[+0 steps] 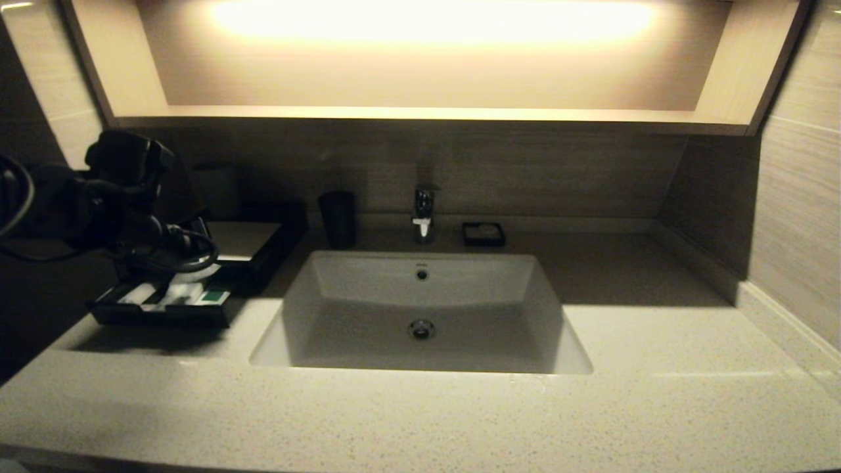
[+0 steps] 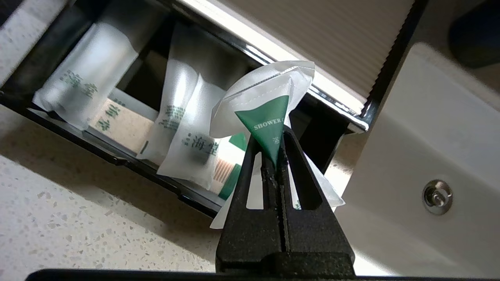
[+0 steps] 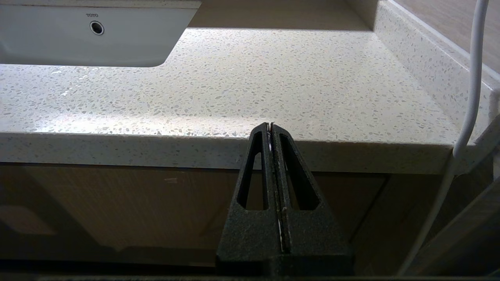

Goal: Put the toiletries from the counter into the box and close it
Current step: Place the bathroom toiletry into the drawer

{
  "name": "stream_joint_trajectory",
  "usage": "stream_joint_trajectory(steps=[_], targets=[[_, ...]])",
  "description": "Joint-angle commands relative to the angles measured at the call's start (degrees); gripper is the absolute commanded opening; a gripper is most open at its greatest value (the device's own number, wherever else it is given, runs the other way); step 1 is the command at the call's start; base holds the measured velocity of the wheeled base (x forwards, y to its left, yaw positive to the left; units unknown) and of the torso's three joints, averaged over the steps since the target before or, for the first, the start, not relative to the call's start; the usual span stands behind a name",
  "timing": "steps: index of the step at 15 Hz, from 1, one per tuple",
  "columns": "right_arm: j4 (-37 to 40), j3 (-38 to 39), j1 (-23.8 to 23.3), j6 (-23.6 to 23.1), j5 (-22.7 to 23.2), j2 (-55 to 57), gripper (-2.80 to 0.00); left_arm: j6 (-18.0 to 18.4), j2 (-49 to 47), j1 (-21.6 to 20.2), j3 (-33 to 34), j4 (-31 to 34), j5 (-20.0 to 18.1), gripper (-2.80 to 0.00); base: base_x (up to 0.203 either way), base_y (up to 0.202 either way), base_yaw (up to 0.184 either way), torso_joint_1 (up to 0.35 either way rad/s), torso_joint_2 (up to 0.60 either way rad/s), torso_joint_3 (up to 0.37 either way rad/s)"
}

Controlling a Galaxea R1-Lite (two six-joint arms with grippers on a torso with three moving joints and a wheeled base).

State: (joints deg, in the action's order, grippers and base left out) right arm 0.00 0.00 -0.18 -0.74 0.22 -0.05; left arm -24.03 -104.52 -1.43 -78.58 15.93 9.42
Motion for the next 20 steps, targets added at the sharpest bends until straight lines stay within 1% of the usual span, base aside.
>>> stream_joint_trajectory(steps=[1,20], targets=[[0.00,0.09,0.01,-0.05,0.04,0.04,-2.80,-0.33,-1.21,-0.05,0.42,-0.07,0.07,-2.80,0.000,0.000,0.000,0.000,0.00,0.000],[0.00,0.09,0.01,-0.05,0.04,0.05,-2.80,-0.32,-5.79,0.11,0.01,-0.82,0.60,-2.80,0.000,0.000,0.000,0.000,0.00,0.000]])
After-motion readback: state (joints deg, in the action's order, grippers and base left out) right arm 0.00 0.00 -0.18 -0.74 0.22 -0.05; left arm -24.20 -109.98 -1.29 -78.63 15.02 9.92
